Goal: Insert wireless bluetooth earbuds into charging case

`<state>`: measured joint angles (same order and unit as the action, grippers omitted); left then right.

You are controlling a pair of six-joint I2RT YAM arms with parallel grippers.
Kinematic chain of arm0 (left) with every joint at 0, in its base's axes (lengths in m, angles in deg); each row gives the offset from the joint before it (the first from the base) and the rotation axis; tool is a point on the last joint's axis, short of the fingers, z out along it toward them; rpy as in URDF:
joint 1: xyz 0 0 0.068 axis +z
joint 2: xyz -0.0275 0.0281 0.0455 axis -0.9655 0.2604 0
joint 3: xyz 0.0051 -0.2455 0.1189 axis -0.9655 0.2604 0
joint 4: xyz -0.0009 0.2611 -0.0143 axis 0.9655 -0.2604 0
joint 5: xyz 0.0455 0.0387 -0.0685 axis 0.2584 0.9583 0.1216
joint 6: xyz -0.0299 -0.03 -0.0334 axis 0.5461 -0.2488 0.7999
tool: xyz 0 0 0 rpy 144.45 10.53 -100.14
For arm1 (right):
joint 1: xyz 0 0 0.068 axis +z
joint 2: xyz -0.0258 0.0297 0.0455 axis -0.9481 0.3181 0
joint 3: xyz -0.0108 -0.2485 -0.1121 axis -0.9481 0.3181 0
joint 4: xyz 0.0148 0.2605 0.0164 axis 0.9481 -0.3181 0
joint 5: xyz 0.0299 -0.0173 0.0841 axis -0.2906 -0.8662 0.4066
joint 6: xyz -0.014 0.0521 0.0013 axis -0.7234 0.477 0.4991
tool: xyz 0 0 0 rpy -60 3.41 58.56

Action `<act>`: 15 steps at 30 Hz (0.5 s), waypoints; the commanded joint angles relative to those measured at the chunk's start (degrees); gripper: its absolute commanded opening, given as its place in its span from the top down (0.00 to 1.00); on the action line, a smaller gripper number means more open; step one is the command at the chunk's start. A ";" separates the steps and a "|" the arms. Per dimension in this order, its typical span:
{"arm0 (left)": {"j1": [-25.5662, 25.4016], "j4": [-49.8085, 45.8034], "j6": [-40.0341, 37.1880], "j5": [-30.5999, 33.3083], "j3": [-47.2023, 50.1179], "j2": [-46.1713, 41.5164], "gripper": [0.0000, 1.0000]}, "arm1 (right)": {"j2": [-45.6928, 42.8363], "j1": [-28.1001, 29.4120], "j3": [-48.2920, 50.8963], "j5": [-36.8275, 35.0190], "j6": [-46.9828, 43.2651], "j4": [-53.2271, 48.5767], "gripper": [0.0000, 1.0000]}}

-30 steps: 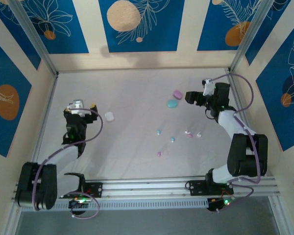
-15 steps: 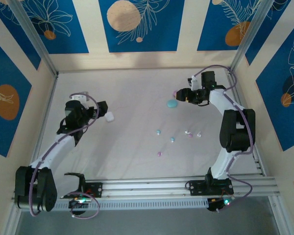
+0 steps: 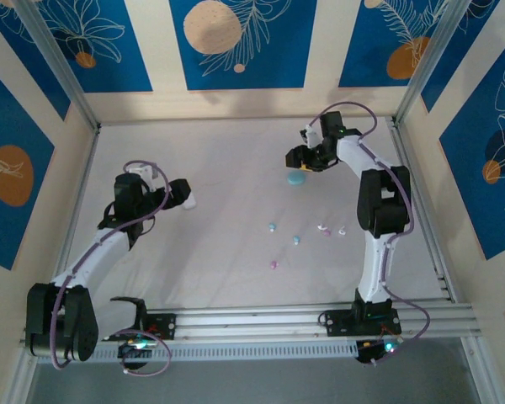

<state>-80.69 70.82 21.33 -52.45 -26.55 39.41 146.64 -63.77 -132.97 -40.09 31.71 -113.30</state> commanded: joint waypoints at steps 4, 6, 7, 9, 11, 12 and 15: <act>-0.59 -1.20 0.93 -2.10 -2.33 -0.21 0.00 | 4.75 1.23 -6.28 -3.09 -3.09 -5.49 0.37; -0.62 -1.56 0.75 -2.31 -2.60 -0.38 0.00 | 6.33 1.66 -8.49 -5.38 -4.30 -7.02 0.36; -0.68 -1.65 0.74 -2.27 -2.72 -0.41 0.00 | 6.97 1.88 -9.69 -6.03 -4.80 -7.87 0.36; -0.95 -1.99 0.64 -2.35 -3.07 -0.34 0.00 | 8.21 2.20 -11.34 -7.63 -5.99 -8.76 0.36; -1.26 -2.26 0.66 -2.55 -3.50 -0.17 0.00 | 9.14 2.50 -12.48 -8.49 -7.00 -9.43 0.35; -1.63 -2.35 0.63 -2.79 -3.71 0.07 0.00 | 9.72 2.65 -13.11 -8.70 -7.62 -10.09 0.35; -2.98 -2.67 0.11 -4.38 -4.73 0.90 0.00 | 11.08 2.86 -14.40 -9.11 -8.69 -11.26 0.35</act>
<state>-82.35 69.33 21.94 -54.28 -28.75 39.48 156.23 -61.28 -145.24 -48.13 25.61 -120.92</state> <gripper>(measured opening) 0.998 0.651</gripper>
